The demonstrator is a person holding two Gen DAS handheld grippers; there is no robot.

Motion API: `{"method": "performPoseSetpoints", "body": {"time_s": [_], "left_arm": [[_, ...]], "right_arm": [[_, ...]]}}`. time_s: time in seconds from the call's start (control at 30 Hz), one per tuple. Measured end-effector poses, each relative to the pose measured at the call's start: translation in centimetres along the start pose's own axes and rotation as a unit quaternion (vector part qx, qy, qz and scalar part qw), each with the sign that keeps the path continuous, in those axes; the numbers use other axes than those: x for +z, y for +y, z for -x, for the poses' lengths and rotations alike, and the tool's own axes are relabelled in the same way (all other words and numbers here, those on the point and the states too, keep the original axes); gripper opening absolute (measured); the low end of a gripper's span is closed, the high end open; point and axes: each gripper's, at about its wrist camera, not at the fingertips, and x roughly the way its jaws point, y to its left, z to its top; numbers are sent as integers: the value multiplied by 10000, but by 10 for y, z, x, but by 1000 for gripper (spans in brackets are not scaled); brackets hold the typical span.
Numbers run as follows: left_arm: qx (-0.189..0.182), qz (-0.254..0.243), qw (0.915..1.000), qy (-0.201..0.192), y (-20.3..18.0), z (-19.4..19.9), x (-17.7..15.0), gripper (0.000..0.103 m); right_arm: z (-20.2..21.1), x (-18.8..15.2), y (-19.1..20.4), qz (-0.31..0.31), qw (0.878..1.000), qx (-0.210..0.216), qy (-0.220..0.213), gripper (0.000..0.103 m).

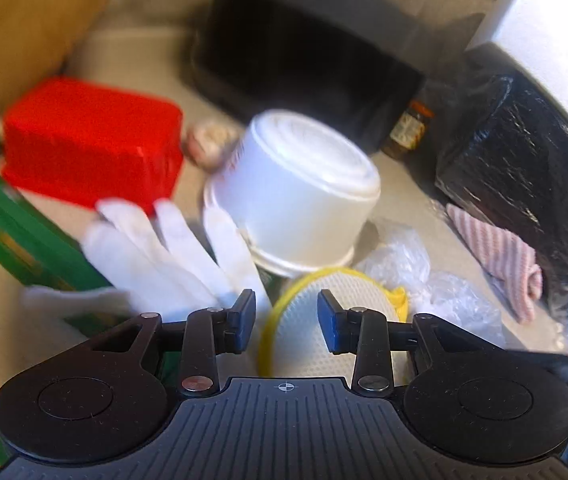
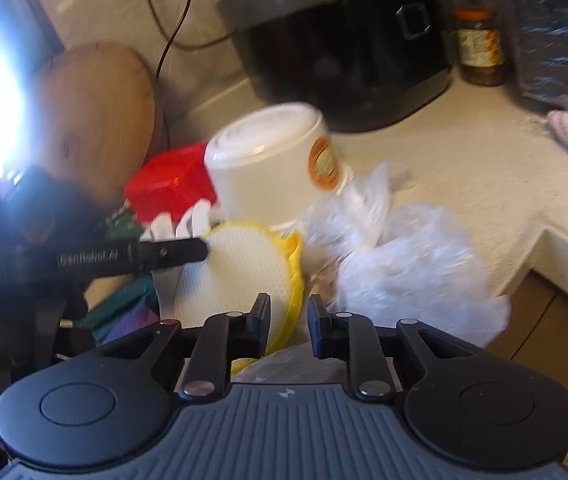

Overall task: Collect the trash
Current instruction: 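Grasp the round yellow-rimmed scrubber pad by its rim with the left gripper, then grasp the purple sponge with the right gripper while the left gripper holds the scrubber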

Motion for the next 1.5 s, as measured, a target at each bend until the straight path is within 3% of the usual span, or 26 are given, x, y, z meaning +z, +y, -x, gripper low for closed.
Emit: {"method": "performPoseSetpoints", "body": {"time_s": [0.1,0.17,0.3,0.37,0.43,0.5,0.53,0.6,0.63,0.67,0.7,0.77,0.83,0.93,1.07,1.17,1.23,1.27,1.33,1.37,1.4,1.5], "left_arm": [[-342,247,9990,159,4,-2,-4,38],[-513,339,9978,236,1,1,-7,45],[-1058,390,9935,177,-8,18,-11,44],[-1355,414,9898,118,-12,24,-14,39],[-1172,428,9918,266,-16,17,-19,38],[-683,394,9950,615,-19,3,-27,23],[-557,483,9950,667,-17,1,-31,21],[-750,875,9922,479,-13,10,-36,19],[-809,947,9917,319,-13,18,-37,18],[-755,913,9929,121,-15,30,-38,18],[-646,823,9945,-87,-19,43,-37,18],[-422,692,9956,-472,-23,70,-37,18],[-275,658,9940,-831,-19,100,-38,18],[-56,742,9889,-1284,-6,142,-43,18],[211,930,9821,-1621,16,184,-55,18],[354,1016,9778,-1796,28,206,-68,18],[411,1089,9756,-1861,34,215,-75,18],[426,1128,9747,-1881,37,219,-78,18],[444,1174,9735,-1909,42,225,-83,18],[460,1183,9731,-1921,44,228,-85,18],[474,1188,9728,-1931,46,229,-87,18],[546,1196,9720,-1949,48,235,-92,18]], "right_arm": [[-15,-6,-1,62,9998,-69,148,19],[-15,-7,-6,-3,9999,48,125,19],[-15,-6,-11,24,9999,145,86,19],[-15,-6,-14,17,9998,206,77,19],[-14,-6,-16,-30,9996,272,73,19],[-14,-5,-17,-99,9995,290,66,20],[-13,-5,-18,-121,9996,235,58,20],[-6,-3,-14,-88,10000,23,14,22],[0,-2,-10,9,9999,-102,-46,27],[6,-1,-4,168,9993,-296,-130,41],[12,-1,5,359,9975,-564,-229,64],[19,0,25,740,9899,-1130,-425,87],[23,1,44,943,9855,-1316,-499,89],[27,1,73,932,9860,-1290,-502,101],[24,-5,109,1360,9855,-870,-520,101],[11,-10,136,1724,9812,-838,-217,99],[8,-16,150,1847,9788,-852,-252,94],[6,-19,157,1920,9772,-867,-250,88],[0,-22,167,2038,9750,-859,-198,64],[-4,-23,170,2067,9748,-835,-117,46],[-8,-23,173,2052,9754,-811,-41,41],[-14,-25,175,1909,9782,-811,51,42]]}}
